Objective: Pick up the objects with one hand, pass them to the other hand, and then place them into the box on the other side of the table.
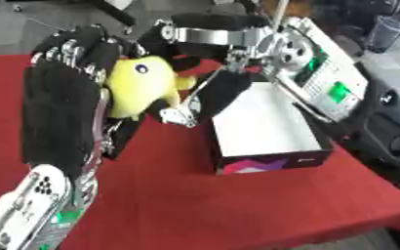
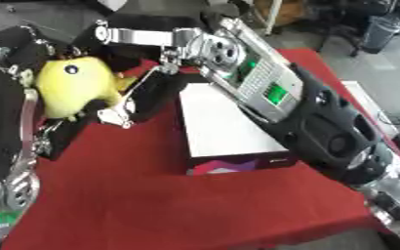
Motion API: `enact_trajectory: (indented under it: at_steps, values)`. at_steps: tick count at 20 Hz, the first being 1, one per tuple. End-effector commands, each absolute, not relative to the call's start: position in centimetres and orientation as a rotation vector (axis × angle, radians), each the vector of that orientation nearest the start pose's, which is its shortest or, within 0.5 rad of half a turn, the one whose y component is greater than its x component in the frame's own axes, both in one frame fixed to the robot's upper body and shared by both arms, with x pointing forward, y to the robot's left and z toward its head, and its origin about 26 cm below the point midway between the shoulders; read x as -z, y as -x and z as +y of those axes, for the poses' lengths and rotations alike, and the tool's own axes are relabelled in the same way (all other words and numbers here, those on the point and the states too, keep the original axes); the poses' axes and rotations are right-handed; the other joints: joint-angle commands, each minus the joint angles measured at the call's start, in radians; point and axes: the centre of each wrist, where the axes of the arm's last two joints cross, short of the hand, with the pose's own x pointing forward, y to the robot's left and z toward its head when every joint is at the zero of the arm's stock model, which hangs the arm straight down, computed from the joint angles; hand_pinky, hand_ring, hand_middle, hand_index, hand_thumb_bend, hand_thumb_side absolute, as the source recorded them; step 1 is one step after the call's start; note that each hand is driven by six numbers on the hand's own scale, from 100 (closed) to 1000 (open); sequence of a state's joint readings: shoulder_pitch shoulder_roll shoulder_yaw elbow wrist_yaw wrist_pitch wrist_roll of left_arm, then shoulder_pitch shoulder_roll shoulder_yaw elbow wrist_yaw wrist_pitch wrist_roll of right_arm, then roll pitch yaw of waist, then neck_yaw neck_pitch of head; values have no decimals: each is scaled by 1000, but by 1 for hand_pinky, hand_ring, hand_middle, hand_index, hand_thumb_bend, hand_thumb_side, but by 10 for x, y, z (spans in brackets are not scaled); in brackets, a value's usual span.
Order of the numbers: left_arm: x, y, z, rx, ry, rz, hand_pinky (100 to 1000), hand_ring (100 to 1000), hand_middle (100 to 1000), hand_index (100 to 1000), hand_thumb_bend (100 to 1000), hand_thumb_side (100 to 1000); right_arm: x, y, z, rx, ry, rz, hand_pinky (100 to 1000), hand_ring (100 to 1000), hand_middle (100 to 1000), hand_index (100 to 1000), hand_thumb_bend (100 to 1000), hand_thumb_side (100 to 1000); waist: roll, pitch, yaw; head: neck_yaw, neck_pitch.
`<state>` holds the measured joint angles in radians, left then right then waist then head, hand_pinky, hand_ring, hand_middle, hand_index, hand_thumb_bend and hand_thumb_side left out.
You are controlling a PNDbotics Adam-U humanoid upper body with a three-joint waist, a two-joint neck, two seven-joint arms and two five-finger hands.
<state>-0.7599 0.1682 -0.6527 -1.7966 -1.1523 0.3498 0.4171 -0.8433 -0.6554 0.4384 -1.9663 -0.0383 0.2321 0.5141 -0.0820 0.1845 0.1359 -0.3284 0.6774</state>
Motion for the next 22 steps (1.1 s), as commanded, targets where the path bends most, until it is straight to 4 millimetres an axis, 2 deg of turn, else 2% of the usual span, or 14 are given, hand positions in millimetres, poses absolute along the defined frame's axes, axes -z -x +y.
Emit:
enact_trajectory:
  at_steps: [1,6,10,15,22]
  values:
    - [-230,-273,17,-785,1214,2890,606,530,461,643,480,100,-315,-303,-163,-1617,-28,-1931,755,758,256,630,100,197,4,-26,-2,0,-9]
    - [-226,-277,19,-867,1316,2830,744,694,642,858,719,208,-318,-300,-164,-1639,-36,-1927,757,747,238,600,100,197,6,-27,-4,-1,-12]
    - [-224,-278,21,-922,1405,2802,786,745,699,914,804,215,-319,-299,-165,-1636,-32,-1927,752,737,225,585,100,197,8,-28,-5,0,-15]
    - [-223,-282,29,-893,1556,2814,794,749,700,920,823,246,-319,-299,-168,-1633,-16,-1914,745,726,217,575,100,196,8,-28,-7,2,-18]
    - [-210,-299,46,-817,1755,2862,767,718,655,890,786,268,-316,-303,-175,-1628,30,-1881,740,723,215,572,100,196,10,-29,-13,13,-26]
